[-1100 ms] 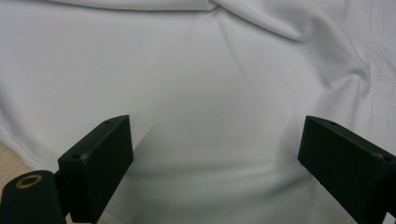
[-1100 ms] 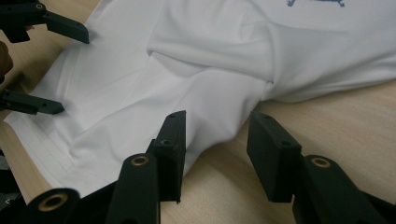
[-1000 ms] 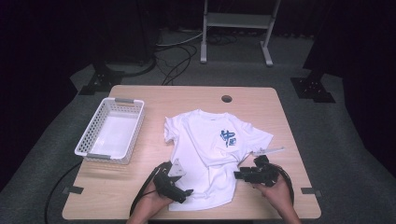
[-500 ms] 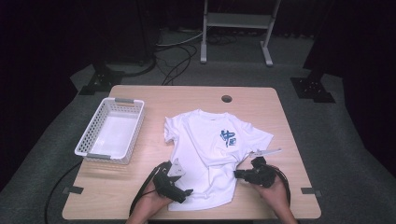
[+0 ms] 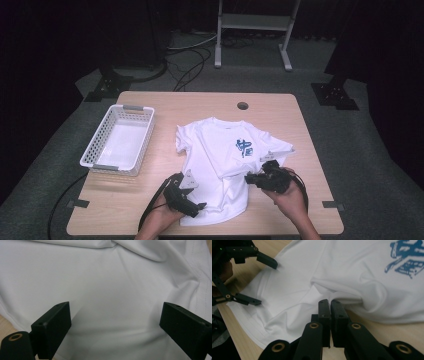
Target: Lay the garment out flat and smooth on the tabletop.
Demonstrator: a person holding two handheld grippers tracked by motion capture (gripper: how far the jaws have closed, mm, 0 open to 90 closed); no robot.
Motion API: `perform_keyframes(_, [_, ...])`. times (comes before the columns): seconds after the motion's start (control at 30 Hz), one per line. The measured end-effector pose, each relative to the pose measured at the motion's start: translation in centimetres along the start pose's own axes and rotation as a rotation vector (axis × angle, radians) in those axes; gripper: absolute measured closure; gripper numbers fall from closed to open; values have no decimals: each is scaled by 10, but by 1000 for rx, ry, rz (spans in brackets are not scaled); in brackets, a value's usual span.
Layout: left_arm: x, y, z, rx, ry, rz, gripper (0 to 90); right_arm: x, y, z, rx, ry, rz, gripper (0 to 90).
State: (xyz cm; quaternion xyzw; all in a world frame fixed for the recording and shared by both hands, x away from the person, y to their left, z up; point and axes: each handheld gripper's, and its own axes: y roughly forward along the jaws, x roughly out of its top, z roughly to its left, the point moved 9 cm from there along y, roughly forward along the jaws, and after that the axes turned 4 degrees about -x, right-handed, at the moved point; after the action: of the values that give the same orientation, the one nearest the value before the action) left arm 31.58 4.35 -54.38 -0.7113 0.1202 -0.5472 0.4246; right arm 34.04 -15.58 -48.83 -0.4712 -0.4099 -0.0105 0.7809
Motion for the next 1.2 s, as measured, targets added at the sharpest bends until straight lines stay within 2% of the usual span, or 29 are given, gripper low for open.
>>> perform_keyframes(0.1, [0, 0, 0, 1, 4, 6, 99, 25, 7, 6, -20, -61, 20, 870])
perform_keyframes(0.2, [0, 0, 0, 0, 4, 8, 99, 50, 24, 17, -3, -104, 45, 869])
perform_keyframes(0.3, [0, 0, 1, 1, 5, 6, 99, 74, 55, 30, 28, -146, 89, 868])
perform_keyframes(0.33, [0, 0, 1, 0, 5, 5, 99, 80, 67, 34, 21, -162, 108, 866])
perform_keyframes(0.43, [0, 0, 1, -1, 7, 1, 98, 86, 106, 43, 47, -164, 185, 847])
perform_keyframes(0.53, [0, 0, 1, -1, 5, -1, 98, 78, 140, 48, 78, -167, 294, 771])
perform_keyframes(0.57, [0, 0, 1, -2, 5, -5, 99, 80, 142, 50, 95, -157, 265, 750])
perform_keyframes(0.6, [0, 0, 1, -2, 5, -5, 99, 81, 142, 49, 99, -146, 276, 743])
perform_keyframes(0.67, [0, 0, 1, 0, 5, -8, 98, 83, 133, 48, 97, -147, 242, 715])
perform_keyframes(0.87, [0, 0, 2, 1, 7, -4, 98, 81, 91, 35, 86, -128, 125, 686])
perform_keyframes(0.93, [0, 0, 2, 0, 6, -5, 98, 73, 81, 34, 83, -128, 119, 686])
perform_keyframes(1.0, [0, 0, 2, 0, 5, -4, 98, 64, 76, 35, 77, -148, 122, 686])
perform_keyframes(1.2, [0, 0, 2, 2, 5, -4, 98, 43, 76, 39, 71, -174, 139, 676])
